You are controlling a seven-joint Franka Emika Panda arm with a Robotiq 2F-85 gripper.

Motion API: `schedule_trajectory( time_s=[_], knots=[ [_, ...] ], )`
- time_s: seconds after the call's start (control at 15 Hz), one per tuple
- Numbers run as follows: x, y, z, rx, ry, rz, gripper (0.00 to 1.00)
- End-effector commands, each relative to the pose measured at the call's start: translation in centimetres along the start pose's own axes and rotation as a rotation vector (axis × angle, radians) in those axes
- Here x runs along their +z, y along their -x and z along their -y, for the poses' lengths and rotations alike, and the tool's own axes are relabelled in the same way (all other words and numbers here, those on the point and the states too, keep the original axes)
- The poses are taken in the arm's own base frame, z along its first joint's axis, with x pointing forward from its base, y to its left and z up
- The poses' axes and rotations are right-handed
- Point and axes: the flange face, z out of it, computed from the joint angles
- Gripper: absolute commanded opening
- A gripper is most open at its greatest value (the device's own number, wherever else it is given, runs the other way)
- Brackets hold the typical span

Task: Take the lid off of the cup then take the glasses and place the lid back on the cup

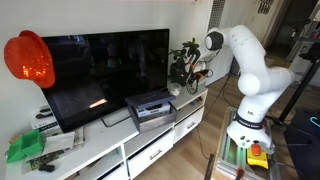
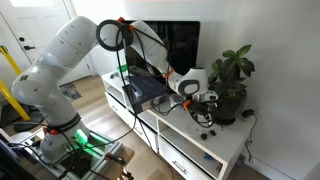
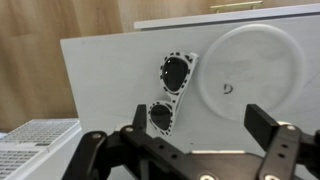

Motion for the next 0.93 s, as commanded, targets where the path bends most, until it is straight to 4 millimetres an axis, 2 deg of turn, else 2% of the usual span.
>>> schedule_trajectory(
  time_s=[0.0, 0.33, 0.87],
  knots=[
    [0.3, 2.1, -0.8, 0.106, -0.153, 0.068, 1.00],
    [2.9, 3.7, -1.3, 0.244, -0.346, 0.074, 1.00],
    [5.6, 4.8, -1.0, 0.282, -0.344, 0.097, 0.98]
  ],
)
